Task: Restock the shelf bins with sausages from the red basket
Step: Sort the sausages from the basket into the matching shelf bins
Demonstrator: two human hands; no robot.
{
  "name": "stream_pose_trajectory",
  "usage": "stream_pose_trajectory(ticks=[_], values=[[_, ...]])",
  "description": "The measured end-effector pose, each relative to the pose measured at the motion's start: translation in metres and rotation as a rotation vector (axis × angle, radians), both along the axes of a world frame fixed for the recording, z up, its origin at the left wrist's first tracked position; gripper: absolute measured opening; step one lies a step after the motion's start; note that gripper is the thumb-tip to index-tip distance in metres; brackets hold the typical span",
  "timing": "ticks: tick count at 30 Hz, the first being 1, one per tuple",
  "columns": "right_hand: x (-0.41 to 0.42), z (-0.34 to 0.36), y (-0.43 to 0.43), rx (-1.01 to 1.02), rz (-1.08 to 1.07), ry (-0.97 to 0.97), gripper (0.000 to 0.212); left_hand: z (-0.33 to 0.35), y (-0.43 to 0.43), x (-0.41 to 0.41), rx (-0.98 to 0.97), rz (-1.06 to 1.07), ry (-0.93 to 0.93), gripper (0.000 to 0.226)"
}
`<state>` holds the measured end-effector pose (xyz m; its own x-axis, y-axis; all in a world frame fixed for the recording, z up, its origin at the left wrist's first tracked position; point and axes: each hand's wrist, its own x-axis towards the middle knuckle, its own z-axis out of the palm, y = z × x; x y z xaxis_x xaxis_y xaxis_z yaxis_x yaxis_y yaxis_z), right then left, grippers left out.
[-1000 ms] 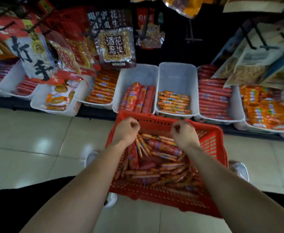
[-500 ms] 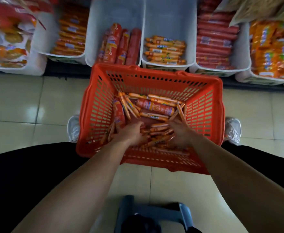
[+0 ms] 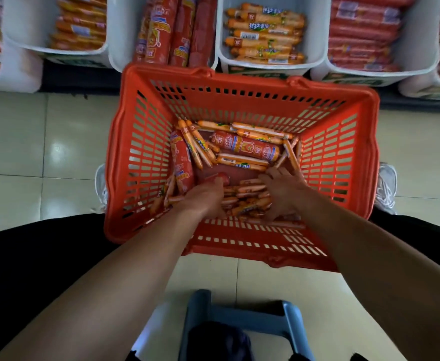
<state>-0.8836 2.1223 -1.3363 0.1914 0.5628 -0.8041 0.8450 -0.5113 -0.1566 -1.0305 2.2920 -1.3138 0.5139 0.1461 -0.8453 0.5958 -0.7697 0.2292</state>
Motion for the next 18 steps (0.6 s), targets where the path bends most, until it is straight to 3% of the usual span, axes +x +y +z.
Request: stream_pose_trajectory(ticks=[6,12,18], values=[[0.0023,0.0023,-0.0033,-0.058,-0.019,0.055,0.128,0.0009,0.0034,-0.0014,-0.03,-0.087,0.044,0.077],[-0.0042,0.0022,-0.0042,0.0,-0.02,0.098,0.106,-0.0017,0.0038,-0.0046,-0.011,-0.149,0.002,0.078],[-0.0032,0.0053,0.0015,0.069,-0.042,0.048,0.071,0.0034,0.0113,-0.0084,-0.009,-0.019,-0.161,0.056]])
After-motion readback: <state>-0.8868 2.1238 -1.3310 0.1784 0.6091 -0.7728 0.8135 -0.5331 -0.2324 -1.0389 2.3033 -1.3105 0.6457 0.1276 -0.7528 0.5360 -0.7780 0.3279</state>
